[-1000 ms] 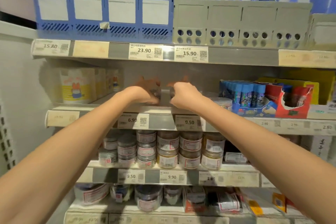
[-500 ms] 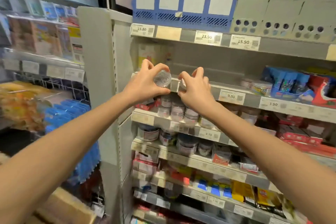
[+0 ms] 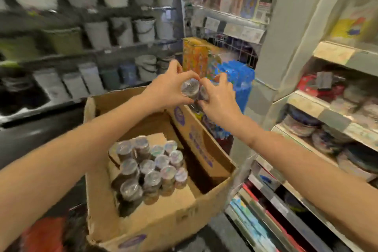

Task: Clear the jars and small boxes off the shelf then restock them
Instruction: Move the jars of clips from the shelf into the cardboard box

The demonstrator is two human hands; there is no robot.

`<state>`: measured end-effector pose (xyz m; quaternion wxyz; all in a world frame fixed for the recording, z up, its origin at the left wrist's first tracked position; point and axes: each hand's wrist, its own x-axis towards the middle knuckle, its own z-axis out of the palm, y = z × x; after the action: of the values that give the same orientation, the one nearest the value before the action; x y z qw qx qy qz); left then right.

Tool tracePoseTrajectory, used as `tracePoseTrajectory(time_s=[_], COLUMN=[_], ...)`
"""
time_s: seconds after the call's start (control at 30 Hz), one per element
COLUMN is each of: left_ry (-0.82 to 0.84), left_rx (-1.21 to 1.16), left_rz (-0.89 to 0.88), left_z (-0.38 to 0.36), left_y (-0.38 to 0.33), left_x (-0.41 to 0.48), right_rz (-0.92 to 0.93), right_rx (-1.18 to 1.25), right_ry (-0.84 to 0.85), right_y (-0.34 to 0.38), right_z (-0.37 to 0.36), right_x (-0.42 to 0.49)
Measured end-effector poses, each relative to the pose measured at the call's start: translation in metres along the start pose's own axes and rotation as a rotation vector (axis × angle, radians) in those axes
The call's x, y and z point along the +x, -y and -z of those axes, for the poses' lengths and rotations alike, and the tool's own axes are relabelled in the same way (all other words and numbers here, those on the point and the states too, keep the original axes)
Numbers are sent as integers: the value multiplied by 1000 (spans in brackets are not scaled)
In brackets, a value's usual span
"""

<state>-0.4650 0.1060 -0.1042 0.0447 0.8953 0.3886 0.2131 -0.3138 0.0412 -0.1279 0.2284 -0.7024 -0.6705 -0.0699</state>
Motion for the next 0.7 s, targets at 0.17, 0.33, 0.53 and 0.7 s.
tracePoseTrajectory(time_s=[0.17,0.33,0.53,0.7], left_ry=[46,125,207,273], left_rx=[39,106,105,58], left_rz=[266,535,798,944], left_z=[-14,-46,-89,-114], left_y=[56,92,120,123], left_x=[-54,-90,-128,-147], right_rz=[161,306,461,499], right_rx=[35,65,57,93], right_ry=[160,304,454,557], right_y=[46,69,85,80], right_z=[-64,-119,-176,-229], right_x=[12,24,12,-11])
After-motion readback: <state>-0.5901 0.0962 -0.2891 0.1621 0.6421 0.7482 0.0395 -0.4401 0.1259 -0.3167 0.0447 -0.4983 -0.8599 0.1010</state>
